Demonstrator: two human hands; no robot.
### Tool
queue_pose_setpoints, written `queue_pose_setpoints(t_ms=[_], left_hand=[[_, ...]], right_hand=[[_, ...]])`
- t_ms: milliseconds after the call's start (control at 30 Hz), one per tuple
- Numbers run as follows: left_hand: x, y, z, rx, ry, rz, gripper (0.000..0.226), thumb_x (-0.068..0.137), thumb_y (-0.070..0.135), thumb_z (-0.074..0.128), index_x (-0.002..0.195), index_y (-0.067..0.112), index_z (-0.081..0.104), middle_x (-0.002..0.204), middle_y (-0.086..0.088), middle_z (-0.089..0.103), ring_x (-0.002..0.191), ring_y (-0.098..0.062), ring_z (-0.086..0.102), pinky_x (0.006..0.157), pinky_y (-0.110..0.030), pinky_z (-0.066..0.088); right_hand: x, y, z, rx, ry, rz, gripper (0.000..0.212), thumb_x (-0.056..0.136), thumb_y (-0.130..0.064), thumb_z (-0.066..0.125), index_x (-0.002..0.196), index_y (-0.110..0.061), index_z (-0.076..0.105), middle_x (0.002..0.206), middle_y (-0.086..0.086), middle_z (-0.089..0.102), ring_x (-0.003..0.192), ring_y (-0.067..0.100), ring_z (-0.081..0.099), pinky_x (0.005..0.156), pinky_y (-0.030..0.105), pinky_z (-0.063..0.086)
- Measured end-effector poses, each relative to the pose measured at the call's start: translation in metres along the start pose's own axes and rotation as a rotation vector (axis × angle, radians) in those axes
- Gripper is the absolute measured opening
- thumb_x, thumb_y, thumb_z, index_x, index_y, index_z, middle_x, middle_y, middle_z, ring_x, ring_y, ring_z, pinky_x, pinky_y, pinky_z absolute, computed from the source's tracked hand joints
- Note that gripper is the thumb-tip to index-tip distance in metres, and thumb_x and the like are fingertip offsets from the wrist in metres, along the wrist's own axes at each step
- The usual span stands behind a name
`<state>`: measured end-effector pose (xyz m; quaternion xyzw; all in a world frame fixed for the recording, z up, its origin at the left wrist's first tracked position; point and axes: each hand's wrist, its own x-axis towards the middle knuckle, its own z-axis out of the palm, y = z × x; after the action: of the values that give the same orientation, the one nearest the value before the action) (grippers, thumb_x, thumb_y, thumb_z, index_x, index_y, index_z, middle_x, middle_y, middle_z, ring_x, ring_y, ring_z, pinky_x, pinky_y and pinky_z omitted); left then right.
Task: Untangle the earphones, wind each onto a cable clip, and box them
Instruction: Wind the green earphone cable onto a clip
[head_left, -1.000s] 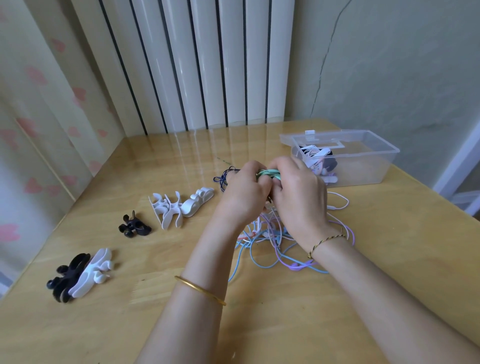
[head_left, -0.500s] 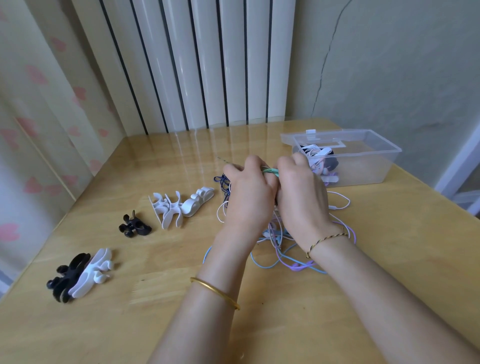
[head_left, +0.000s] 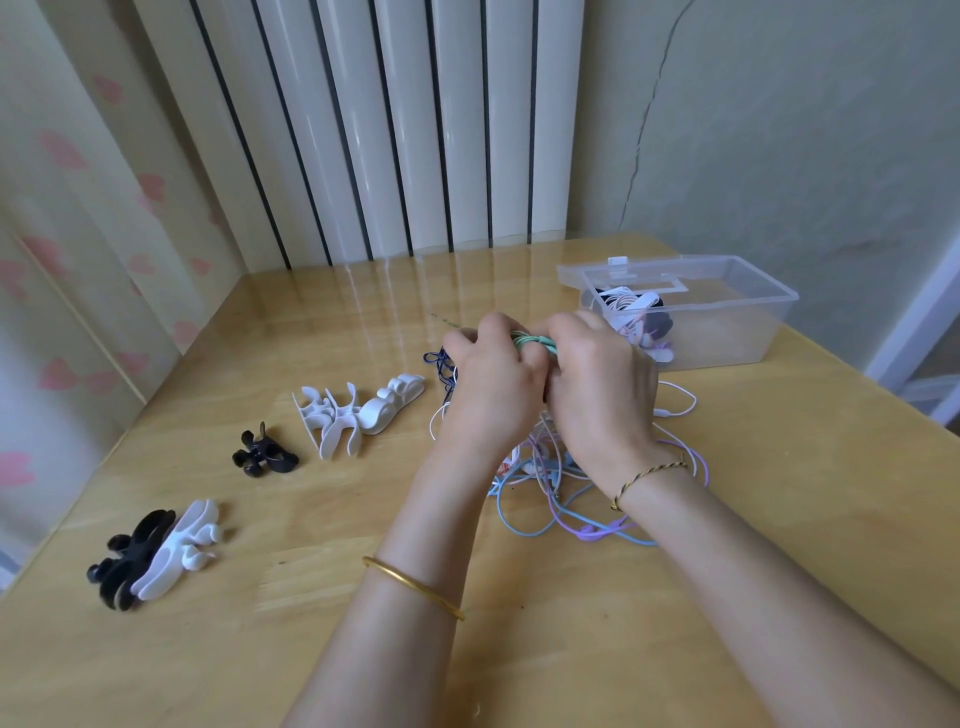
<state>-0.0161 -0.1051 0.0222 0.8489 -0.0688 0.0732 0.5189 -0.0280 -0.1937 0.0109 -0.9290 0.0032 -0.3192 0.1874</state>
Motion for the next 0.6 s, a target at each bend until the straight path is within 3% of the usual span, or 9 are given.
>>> queue_pose_setpoints(t_ms=[33,100,167,267,367,500,600], left_hand=[[0.001,-0.001,0.000,-0.009,-0.001,-0.007,0.012,0.093,0.015,0.039,0.103,0.017,0.045,0.124,-0.007,0.032,0.089,0.004,0.042,0.090,-0.035,0.046],[0.003,-0.003,0.000,-0.036,0.001,-0.023,0.012,0.090,0.017,0.043,0.100,0.018,0.049,0.120,-0.006,0.034,0.105,-0.012,0.048,0.092,-0.041,0.049],[0.006,-0.006,-0.001,-0.072,-0.004,-0.036,0.011,0.087,0.018,0.048,0.096,0.020,0.054,0.114,-0.005,0.039,0.105,-0.025,0.055,0.083,-0.040,0.054],[0.009,-0.012,-0.004,-0.171,-0.074,-0.040,0.012,0.088,0.018,0.054,0.097,0.017,0.061,0.113,-0.019,0.054,0.073,-0.022,0.065,0.054,-0.023,0.053],[0.009,-0.016,-0.004,-0.183,-0.089,-0.016,0.009,0.089,0.019,0.056,0.092,0.011,0.060,0.102,-0.025,0.060,0.054,-0.015,0.061,0.046,-0.021,0.048],[0.008,-0.015,-0.002,-0.138,-0.051,0.024,0.005,0.082,0.029,0.055,0.078,0.026,0.054,0.102,-0.026,0.059,0.088,-0.030,0.061,0.046,-0.019,0.046],[0.008,-0.014,-0.002,-0.127,-0.009,0.056,0.008,0.084,0.020,0.055,0.077,0.024,0.053,0.106,-0.021,0.053,0.088,-0.034,0.061,0.042,-0.016,0.045]], right_hand=[[0.000,0.001,0.001,0.017,0.027,-0.008,0.021,0.080,-0.006,0.054,0.098,-0.011,0.064,0.099,0.009,0.062,0.083,0.038,0.059,0.060,0.039,0.042],[0.001,0.002,0.002,0.047,0.057,-0.020,0.019,0.079,-0.004,0.056,0.094,-0.009,0.065,0.095,0.010,0.063,0.081,0.039,0.058,0.058,0.039,0.043],[0.002,0.004,0.003,0.086,0.073,-0.036,0.017,0.079,-0.004,0.056,0.092,-0.009,0.066,0.093,0.011,0.064,0.079,0.039,0.059,0.057,0.040,0.044],[0.002,0.006,0.005,0.141,0.082,-0.054,0.017,0.080,-0.002,0.055,0.091,-0.008,0.067,0.093,0.013,0.064,0.078,0.040,0.059,0.059,0.042,0.046],[0.001,0.007,0.005,0.185,0.073,-0.050,0.020,0.078,0.000,0.054,0.091,-0.008,0.066,0.093,0.012,0.064,0.079,0.038,0.059,0.061,0.043,0.046],[0.003,0.007,0.003,0.190,0.030,0.000,0.023,0.082,-0.001,0.053,0.101,-0.008,0.062,0.100,0.012,0.063,0.088,0.035,0.056,0.070,0.042,0.045],[0.002,0.004,0.000,0.188,0.032,-0.002,0.020,0.082,-0.001,0.054,0.100,-0.005,0.061,0.104,0.013,0.057,0.085,0.036,0.055,0.068,0.044,0.045]])
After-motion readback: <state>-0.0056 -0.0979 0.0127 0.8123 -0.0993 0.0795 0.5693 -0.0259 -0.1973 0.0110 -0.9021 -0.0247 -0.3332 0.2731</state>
